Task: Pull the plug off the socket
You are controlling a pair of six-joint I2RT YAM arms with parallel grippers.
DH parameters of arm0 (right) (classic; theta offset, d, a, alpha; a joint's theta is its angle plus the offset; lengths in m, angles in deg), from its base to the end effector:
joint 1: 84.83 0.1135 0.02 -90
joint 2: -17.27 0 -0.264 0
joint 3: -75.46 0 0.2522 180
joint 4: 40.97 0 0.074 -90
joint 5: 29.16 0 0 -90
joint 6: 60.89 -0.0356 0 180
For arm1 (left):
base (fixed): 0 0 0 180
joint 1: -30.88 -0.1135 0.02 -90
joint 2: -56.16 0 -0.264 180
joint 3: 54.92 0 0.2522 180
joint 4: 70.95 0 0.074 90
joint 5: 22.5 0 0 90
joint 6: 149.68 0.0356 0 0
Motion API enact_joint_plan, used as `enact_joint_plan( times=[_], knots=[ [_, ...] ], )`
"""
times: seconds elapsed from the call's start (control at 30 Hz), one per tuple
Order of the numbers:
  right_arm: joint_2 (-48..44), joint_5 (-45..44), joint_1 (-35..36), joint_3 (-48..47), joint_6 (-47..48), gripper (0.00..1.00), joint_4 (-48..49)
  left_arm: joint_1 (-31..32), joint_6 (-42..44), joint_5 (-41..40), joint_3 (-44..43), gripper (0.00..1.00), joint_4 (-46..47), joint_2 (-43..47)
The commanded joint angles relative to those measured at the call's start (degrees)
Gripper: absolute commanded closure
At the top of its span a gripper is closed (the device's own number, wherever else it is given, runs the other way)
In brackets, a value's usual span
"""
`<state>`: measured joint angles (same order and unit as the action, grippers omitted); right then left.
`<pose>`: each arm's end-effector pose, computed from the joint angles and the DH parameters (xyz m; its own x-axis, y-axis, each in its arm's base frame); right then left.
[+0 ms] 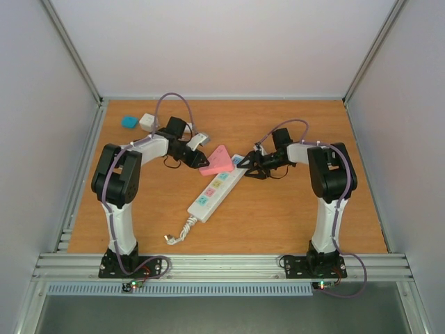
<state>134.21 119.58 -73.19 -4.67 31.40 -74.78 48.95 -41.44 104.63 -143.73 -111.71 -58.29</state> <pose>0.3584 0.1049 0.1105 -0.9079 -0.2082 -0.3638 -0.4191 0.4431 0.7925 0.3713 -0.1438 0.1509 -0.6781 0.4837 -0.5534 0.7257 0.5597 -0.4000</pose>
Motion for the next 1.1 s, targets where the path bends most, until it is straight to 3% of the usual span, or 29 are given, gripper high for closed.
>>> enact_joint_plan(
  times=[0.0,0.2,0.33,0.47,0.67,0.83,1.07],
  knots=[
    [1.9,-1.8,0.4,-2.1,-2.2,0.38,2.5,0.5,-1.8,0.7,2.9,0.7,1.2,0.3],
    [3.0,-2.8,0.4,-3.9,-5.0,0.6,3.5,0.6,-2.4,0.5,3.2,0.7,2.3,1.4],
    [4.7,-1.4,0.2,-5.8,-4.1,0.69,1.8,0.5,1.0,-2.1,2.2,0.63,0.8,3.0],
    [5.0,-0.2,0.1,-6.1,-3.8,0.75,1.4,0.1,5.6,-6.3,3.6,0.4,2.0,7.9],
    [7.2,2.2,0.0,-7.1,-1.0,0.78,-0.2,1.6,10.4,-13.4,17.6,0.17,19.1,20.5],
    [8.3,2.8,0.0,-7.8,1.2,0.8,-2.0,6.2,18.0,-23.8,28.9,0.15,33.9,25.7],
    [8.4,2.6,-0.4,-7.4,2.4,0.81,-3.1,12.6,25.4,-33.8,38.4,0.15,51.9,25.9]
  ],
)
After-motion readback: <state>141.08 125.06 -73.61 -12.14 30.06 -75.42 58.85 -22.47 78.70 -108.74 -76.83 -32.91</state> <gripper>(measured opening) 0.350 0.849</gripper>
